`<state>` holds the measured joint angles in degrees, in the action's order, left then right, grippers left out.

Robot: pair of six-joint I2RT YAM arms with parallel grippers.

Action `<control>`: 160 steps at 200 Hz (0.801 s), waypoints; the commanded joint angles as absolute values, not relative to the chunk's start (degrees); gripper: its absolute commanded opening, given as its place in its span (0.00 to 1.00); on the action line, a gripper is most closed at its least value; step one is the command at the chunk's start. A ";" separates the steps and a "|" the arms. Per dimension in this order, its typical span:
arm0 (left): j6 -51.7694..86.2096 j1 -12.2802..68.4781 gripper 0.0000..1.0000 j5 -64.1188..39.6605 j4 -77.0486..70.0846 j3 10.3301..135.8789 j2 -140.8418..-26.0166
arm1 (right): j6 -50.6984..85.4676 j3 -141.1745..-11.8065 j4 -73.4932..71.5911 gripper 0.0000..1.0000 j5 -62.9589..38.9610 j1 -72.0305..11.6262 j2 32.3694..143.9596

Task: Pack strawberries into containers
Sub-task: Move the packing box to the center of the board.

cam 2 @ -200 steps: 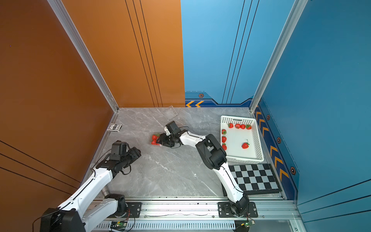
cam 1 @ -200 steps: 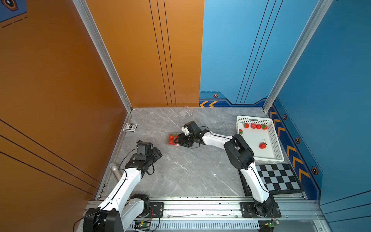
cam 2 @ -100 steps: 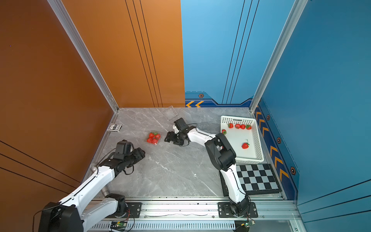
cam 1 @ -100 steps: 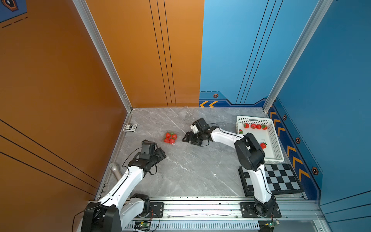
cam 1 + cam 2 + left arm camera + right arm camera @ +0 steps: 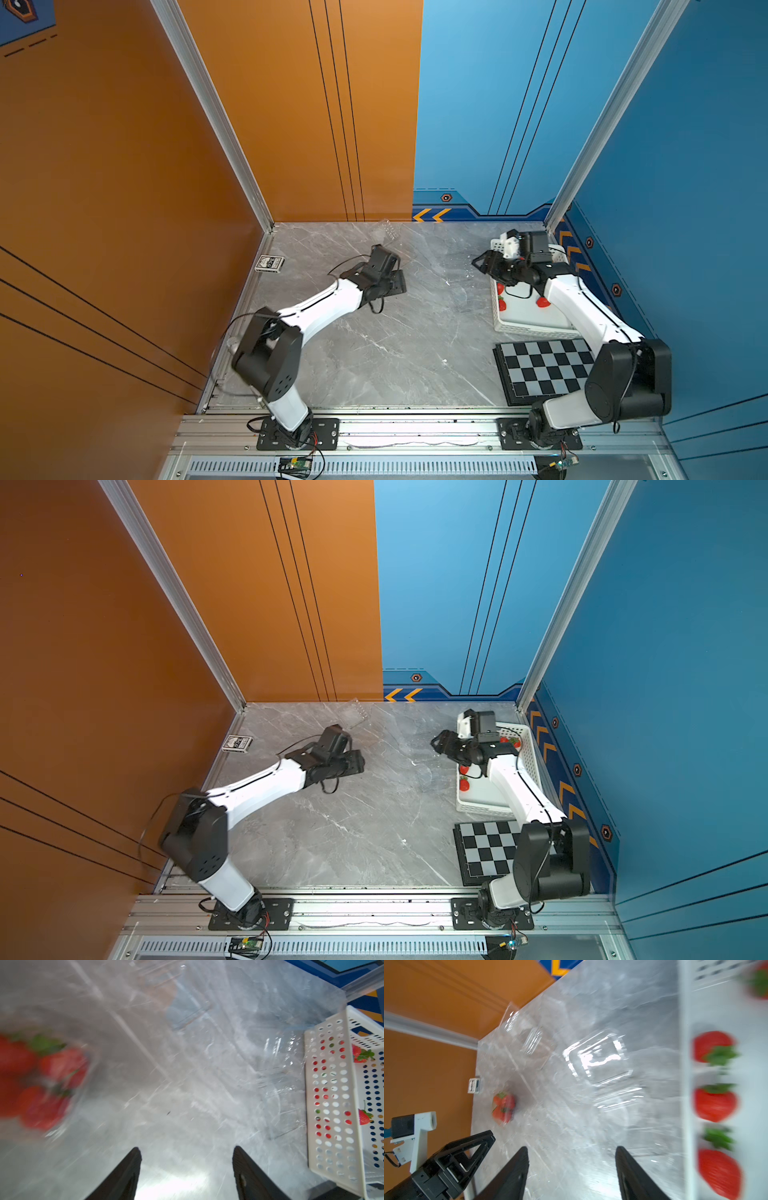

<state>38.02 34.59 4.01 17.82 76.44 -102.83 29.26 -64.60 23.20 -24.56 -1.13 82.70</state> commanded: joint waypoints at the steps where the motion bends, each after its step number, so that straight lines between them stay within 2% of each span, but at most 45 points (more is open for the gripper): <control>1: 32.59 36.11 0.71 2.20 22.50 89.36 -114.46 | 26.76 -62.17 28.01 0.65 -19.90 3.69 81.53; 25: 28.72 37.21 0.71 2.15 26.95 104.15 -125.60 | 26.63 -61.68 28.92 0.65 -18.04 6.88 83.58; 62: 27.42 36.74 0.72 -1.36 28.05 116.12 -134.84 | 25.94 -61.82 29.18 0.64 -19.00 7.58 89.41; 160: 30.94 38.47 0.73 -4.50 25.49 120.45 -140.34 | 24.71 -60.73 28.48 0.65 -16.88 7.22 96.04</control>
